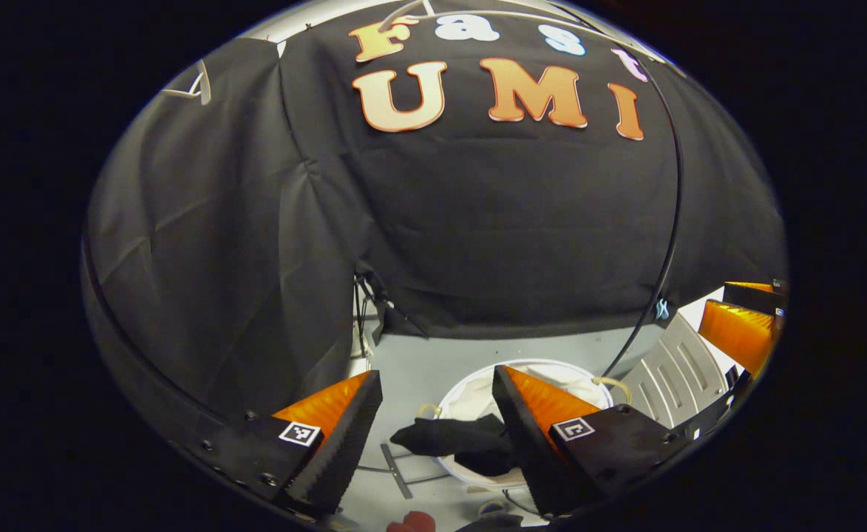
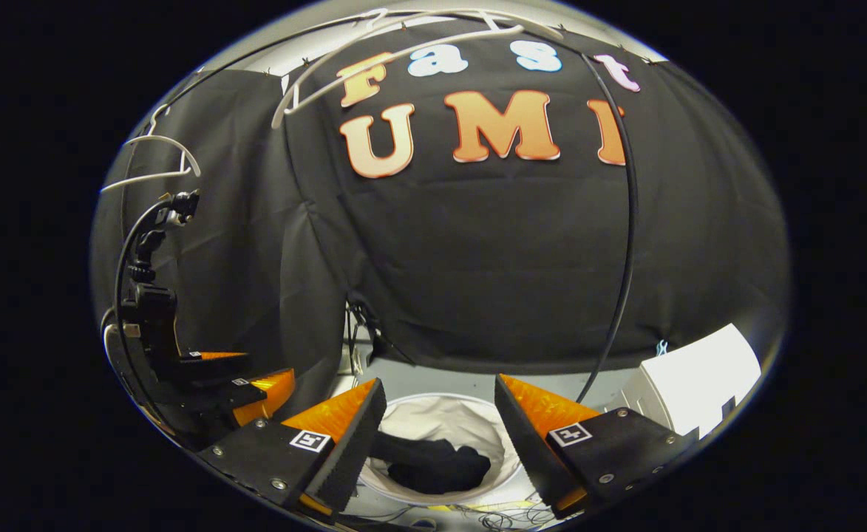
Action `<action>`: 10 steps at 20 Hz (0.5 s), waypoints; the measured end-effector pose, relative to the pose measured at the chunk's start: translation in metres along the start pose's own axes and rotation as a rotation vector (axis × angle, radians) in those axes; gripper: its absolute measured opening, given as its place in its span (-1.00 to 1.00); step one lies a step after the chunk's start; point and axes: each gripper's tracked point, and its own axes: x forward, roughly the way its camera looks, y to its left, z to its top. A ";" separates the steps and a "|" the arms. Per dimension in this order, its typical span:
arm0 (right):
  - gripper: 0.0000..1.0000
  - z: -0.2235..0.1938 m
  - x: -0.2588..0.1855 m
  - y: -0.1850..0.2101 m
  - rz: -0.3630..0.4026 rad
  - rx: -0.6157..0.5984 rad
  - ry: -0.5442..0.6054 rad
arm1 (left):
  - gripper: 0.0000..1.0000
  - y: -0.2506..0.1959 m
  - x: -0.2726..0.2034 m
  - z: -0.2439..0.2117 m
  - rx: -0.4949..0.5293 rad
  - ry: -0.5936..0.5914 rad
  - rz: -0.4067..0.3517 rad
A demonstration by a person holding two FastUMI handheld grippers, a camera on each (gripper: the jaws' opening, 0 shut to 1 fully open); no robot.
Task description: Grasp the clothes on the hanger with both hands and then place them into the laundry hamper below.
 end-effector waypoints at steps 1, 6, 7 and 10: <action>0.84 0.015 -0.002 0.003 0.000 -0.004 -0.027 | 0.96 0.001 -0.006 0.012 -0.006 -0.026 -0.002; 0.83 0.084 -0.031 0.008 0.005 -0.011 -0.156 | 0.96 -0.002 -0.044 0.087 -0.047 -0.191 -0.020; 0.83 0.096 -0.037 0.009 0.000 -0.020 -0.182 | 0.96 -0.003 -0.050 0.100 -0.055 -0.224 -0.025; 0.83 0.134 -0.056 0.010 -0.006 -0.045 -0.252 | 0.95 -0.007 -0.075 0.139 -0.071 -0.311 -0.048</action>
